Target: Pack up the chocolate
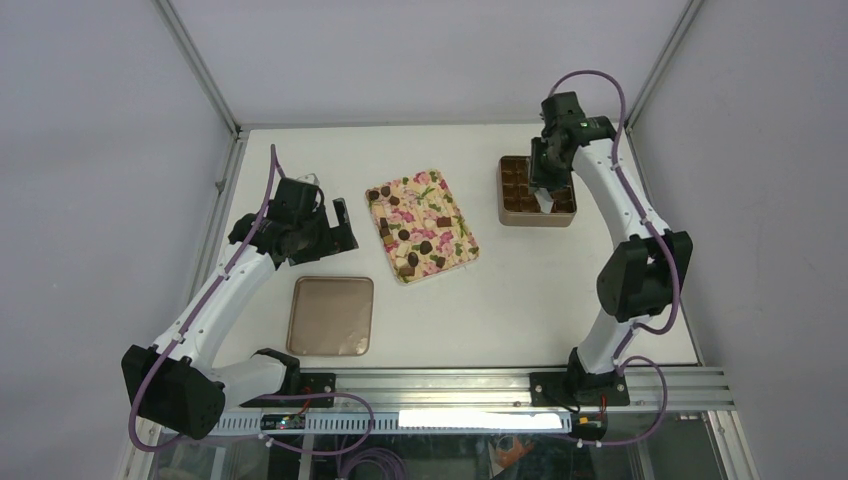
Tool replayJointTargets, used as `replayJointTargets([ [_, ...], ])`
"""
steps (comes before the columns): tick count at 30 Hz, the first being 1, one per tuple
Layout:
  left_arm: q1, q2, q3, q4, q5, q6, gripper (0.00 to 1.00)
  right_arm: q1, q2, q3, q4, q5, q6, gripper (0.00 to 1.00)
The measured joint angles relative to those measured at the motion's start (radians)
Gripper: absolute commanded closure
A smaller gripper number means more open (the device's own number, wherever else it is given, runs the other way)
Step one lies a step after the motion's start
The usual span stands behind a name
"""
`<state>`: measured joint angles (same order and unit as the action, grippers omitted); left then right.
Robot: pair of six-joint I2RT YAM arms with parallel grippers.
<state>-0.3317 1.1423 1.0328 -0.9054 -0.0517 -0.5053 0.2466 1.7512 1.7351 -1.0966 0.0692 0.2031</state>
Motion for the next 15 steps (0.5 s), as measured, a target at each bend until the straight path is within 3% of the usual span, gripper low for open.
replayJointTargets([
  [6,0.000,0.000,0.000,0.000,0.000,0.000,0.01,-0.107,0.002,0.000,0.000,0.006,0.000,1.00],
  [15,0.000,0.021,0.000,0.001,0.000,0.000,0.01,-0.148,0.059,0.000,0.004,0.002,-0.003,1.00],
])
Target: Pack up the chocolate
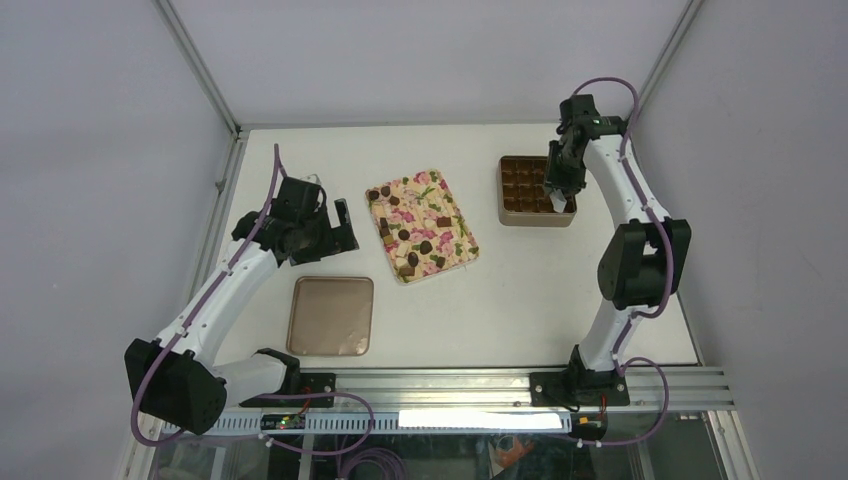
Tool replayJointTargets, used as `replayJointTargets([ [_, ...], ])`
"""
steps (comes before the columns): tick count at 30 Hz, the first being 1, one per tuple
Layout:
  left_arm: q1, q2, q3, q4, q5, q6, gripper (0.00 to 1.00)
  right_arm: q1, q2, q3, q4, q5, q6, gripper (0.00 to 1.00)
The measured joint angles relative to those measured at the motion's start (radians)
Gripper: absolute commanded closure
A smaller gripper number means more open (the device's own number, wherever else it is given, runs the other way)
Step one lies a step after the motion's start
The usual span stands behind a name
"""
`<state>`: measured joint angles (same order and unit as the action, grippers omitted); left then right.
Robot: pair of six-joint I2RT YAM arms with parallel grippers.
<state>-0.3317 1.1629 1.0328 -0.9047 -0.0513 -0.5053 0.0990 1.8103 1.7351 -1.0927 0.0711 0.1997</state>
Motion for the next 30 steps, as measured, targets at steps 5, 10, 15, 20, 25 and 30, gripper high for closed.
replayJointTargets([
  [5,0.000,0.006,0.000,0.001,0.000,0.000,0.01,-0.006,0.044,0.000,0.005,-0.001,0.000,1.00],
  [10,0.000,0.011,0.000,0.001,0.000,0.000,0.01,-0.008,0.049,-0.010,0.043,-0.001,0.000,1.00],
  [15,0.000,0.011,0.000,0.007,0.000,0.000,0.01,-0.010,0.058,-0.010,0.060,0.000,0.001,0.95],
  [20,0.000,0.011,0.000,0.007,0.000,0.000,0.01,-0.010,0.091,-0.009,0.062,-0.003,0.001,0.69],
  [25,0.000,0.011,0.000,0.007,0.000,0.000,0.01,-0.010,0.099,-0.007,0.064,-0.005,0.001,0.66],
  [30,0.000,0.011,0.000,0.007,0.000,0.000,0.01,-0.010,0.098,-0.006,0.064,-0.005,0.001,0.61],
])
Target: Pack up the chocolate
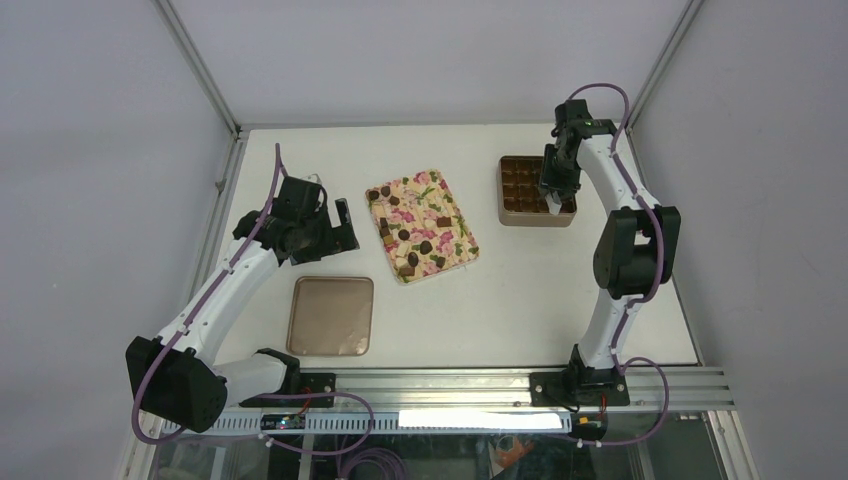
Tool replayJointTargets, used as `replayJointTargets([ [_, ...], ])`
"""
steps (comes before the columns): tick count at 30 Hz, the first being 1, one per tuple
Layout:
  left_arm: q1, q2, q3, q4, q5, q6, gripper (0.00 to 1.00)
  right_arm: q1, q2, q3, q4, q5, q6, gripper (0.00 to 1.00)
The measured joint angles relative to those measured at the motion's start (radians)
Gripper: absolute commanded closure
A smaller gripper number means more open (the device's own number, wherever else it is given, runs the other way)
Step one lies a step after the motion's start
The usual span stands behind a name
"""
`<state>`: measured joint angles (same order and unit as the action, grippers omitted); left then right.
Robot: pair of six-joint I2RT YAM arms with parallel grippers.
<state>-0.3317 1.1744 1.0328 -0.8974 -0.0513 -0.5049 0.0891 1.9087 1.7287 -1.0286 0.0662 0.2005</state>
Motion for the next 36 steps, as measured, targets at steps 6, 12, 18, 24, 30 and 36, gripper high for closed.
replayJointTargets([
  [6,0.000,0.000,0.000,0.000,0.000,0.000,0.01,0.000,-0.002,0.000,-0.001,-0.003,-0.001,0.66],
  [12,0.000,-0.012,0.000,0.000,0.000,0.000,0.01,0.008,-0.078,-0.031,0.007,-0.040,0.000,0.70],
  [18,0.000,-0.017,0.000,0.000,0.001,-0.001,0.01,0.144,-0.266,-0.124,0.010,-0.074,0.000,0.69],
  [24,0.000,-0.017,0.000,0.000,0.001,-0.001,0.01,0.396,-0.335,-0.235,0.015,-0.097,0.000,0.64],
  [30,0.000,-0.017,0.000,0.000,0.001,-0.001,0.01,0.485,-0.293,-0.266,0.014,-0.094,-0.011,0.63],
  [36,0.000,-0.017,0.000,0.000,0.001,-0.002,0.01,0.522,-0.203,-0.259,0.015,-0.068,-0.036,0.61],
])
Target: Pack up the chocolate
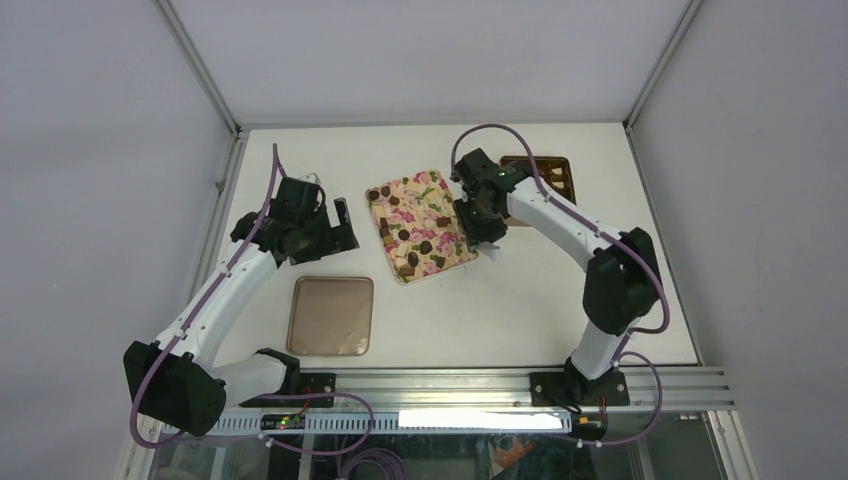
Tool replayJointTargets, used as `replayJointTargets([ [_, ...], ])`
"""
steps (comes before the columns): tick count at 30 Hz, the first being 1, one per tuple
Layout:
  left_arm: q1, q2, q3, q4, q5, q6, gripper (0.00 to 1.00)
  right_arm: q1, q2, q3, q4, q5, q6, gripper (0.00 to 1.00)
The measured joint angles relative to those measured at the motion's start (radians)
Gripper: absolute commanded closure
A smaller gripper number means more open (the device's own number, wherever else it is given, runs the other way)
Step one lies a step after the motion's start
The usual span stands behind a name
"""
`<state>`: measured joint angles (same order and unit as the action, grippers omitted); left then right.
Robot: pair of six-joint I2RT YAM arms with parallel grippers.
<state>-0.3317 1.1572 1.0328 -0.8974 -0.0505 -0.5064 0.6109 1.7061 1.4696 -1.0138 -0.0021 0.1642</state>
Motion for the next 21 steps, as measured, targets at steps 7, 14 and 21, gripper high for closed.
replayJointTargets([
  [7,0.000,0.000,0.000,0.000,0.000,0.000,0.01,0.033,0.095,0.042,0.000,0.047,-0.025,0.57],
  [14,0.000,-0.010,0.000,0.000,0.000,0.000,0.01,0.042,0.158,0.122,-0.001,0.093,-0.047,0.57],
  [21,0.000,-0.015,0.000,0.000,0.000,0.000,0.01,0.042,0.222,0.184,-0.003,0.123,-0.067,0.61],
])
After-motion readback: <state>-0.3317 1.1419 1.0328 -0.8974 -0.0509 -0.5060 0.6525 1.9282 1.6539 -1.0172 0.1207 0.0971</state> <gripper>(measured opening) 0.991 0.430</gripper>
